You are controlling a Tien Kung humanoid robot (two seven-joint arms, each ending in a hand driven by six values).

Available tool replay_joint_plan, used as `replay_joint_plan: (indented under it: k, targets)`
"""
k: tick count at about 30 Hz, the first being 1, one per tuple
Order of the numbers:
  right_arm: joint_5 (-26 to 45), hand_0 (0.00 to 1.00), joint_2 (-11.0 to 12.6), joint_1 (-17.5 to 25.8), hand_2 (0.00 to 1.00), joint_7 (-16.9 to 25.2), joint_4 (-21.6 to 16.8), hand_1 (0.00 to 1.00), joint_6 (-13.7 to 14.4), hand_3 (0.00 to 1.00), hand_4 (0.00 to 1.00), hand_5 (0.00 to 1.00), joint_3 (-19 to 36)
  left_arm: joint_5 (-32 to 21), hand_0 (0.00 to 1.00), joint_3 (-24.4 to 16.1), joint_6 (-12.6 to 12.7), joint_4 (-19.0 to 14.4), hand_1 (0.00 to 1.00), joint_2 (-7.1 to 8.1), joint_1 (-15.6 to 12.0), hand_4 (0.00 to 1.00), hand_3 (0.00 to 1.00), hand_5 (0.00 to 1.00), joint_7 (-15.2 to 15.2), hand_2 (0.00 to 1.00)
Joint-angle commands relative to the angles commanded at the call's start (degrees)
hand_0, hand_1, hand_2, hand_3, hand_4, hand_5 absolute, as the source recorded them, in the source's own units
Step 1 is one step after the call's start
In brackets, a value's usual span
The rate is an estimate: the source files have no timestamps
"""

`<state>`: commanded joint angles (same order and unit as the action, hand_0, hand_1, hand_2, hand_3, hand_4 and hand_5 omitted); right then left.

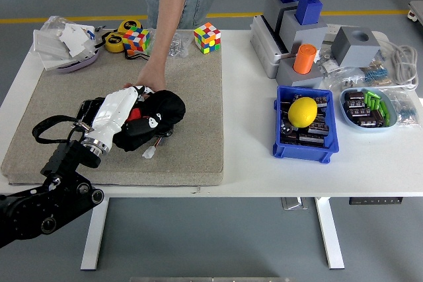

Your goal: Pick the rag up,wipe the panel,place it on the desk

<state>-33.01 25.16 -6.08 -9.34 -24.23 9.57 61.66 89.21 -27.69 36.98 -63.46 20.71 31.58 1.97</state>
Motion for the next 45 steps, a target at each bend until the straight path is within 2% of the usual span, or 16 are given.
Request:
replay_joint_plan:
  k: [9,16,24,30,45]
  targets:
    - [-0.10,0.741,-0.01,0.32,0.696,-0.07,-0.06,0.652,0.01,0.615,0.989,0.587,0.15,-0.09,0.199,-0.44,0.00,1.29,0.121,0.65,-0.44,0.510,0.569,0.186,-0.12,0.292]
    - [-0.29,0.741,-0.10,0.24,0.696,0.00,-0.30,0.651,0.31,0.615,0.989,0.585,0.41,0.47,0.199,-1.19,0.00,2.19,0.121,2.73,-0.51,0.510,0.569,0.187,0.04,0.293]
    - [-0.45,0.741,-0.30,0.49,0.696,0.01,-0.36,0.651,0.24,0.616,0.990,0.585,0.64,1.79,0.198,-4.58,0.00,3.06,0.120,4.65,-1.39,0.512,0.568,0.189,0.24,0.294]
    - [-0.55,0.740,-0.24,0.50,0.695,0.04,-0.46,0.651,0.33,0.616,0.990,0.585,0.85,1.88,0.199,-5.55,0.00,4.00,0.120,6.26,-1.60,0.511,0.569,0.187,0.00,0.296]
    - [-0.75,0.740,-0.18,0.37,0.696,-0.07,-0.49,0.651,0.31,0.616,0.989,0.584,0.85,1.87,0.190,-8.14,0.00,6.28,0.120,7.89,-3.30,0.510,0.568,0.190,-0.45,0.299]
